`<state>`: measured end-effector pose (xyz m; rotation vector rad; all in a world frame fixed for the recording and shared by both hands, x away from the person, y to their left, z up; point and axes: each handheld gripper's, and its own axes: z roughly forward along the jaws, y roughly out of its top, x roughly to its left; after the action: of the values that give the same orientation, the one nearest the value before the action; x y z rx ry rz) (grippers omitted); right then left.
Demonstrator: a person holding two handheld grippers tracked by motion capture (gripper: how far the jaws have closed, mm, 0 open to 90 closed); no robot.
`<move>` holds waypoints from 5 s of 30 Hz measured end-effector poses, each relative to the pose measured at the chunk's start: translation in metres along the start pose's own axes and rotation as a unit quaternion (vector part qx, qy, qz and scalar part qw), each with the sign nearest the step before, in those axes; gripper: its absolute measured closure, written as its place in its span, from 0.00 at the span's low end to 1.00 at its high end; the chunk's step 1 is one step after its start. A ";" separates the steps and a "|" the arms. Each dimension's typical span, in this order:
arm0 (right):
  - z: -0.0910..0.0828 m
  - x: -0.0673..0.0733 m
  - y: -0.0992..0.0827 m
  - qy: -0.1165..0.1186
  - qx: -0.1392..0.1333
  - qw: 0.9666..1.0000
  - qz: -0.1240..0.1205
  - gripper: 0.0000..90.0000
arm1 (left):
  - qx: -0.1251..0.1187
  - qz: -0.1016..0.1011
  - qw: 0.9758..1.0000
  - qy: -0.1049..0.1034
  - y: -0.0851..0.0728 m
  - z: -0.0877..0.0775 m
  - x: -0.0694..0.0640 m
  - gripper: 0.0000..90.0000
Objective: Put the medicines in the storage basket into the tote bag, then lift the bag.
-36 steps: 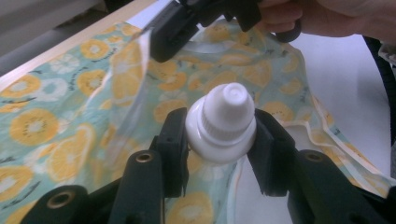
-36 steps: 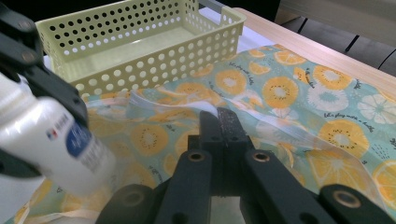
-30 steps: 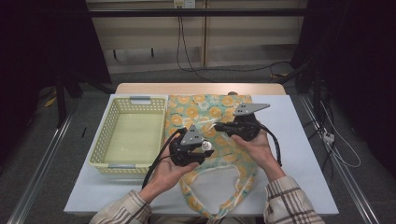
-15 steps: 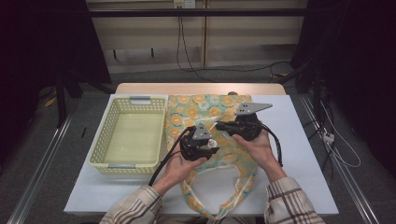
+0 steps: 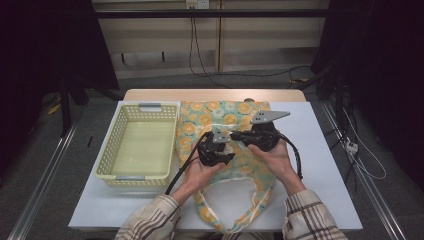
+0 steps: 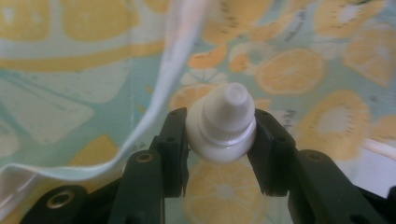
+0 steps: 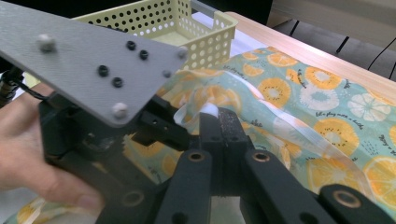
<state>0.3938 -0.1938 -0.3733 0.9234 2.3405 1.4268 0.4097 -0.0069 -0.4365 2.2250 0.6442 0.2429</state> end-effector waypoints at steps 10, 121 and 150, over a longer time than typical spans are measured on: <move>0.001 0.000 -0.001 -0.005 0.003 1.000 -0.001 1.00 | -0.002 -0.007 1.000 0.011 -0.001 0.000 0.002 0.57; -0.013 -0.006 0.006 -0.016 -0.022 1.000 0.001 1.00 | -0.104 0.003 0.989 -0.102 -0.010 -0.091 -0.009 1.00; -0.054 -0.032 0.071 -0.057 -0.103 0.993 -0.002 1.00 | -0.243 0.013 0.966 -0.091 0.060 -0.166 -0.001 1.00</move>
<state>0.4183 -0.2290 -0.2894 0.9164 2.0677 1.5363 0.3699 0.0655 -0.2809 1.7590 0.4012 0.1827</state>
